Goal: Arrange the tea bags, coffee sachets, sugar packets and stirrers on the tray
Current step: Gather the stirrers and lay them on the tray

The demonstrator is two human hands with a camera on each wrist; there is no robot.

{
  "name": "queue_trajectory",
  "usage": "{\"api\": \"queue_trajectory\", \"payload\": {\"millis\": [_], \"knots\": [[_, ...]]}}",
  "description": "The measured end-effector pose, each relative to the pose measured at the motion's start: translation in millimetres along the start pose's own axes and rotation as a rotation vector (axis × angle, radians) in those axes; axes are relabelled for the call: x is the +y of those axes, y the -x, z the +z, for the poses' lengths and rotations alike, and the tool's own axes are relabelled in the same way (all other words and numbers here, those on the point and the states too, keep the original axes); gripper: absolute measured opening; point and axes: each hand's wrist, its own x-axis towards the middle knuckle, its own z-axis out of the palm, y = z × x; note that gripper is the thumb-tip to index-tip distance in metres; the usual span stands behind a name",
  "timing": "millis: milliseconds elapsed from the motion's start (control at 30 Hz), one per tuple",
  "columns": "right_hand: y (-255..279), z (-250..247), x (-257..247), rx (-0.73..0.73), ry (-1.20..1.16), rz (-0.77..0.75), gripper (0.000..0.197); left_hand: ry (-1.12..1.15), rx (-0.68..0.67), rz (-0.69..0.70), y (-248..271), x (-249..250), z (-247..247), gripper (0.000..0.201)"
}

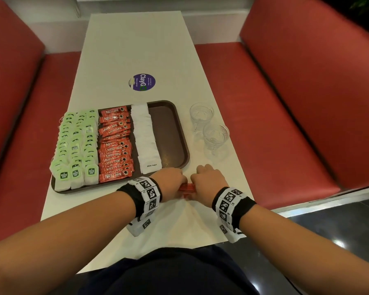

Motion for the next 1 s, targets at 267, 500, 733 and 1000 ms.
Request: {"api": "queue_trajectory", "payload": {"millis": [267,500,733,1000], "knots": [[-9.5,-4.4,-3.0,-0.083,-0.134,-0.074,0.028,-0.027,-0.001,-0.025,-0.2,2.6,-1.1,0.029],[-11.5,-9.0,-5.4,-0.145,-0.113,-0.085,0.021,-0.023,-0.037,-0.047,-1.7,1.2,0.6,0.029],[-13.1,-14.8,-3.9,-0.115,-0.060,-0.104,0.016,0.006,0.000,-0.081,1.8,-3.0,-1.8,0.020],[-18.0,-46.1,-1.0,0.027,-0.283,-0.160,0.010,-0.087,0.173,-0.075,18.7,-18.5,-39.2,0.032]]}}
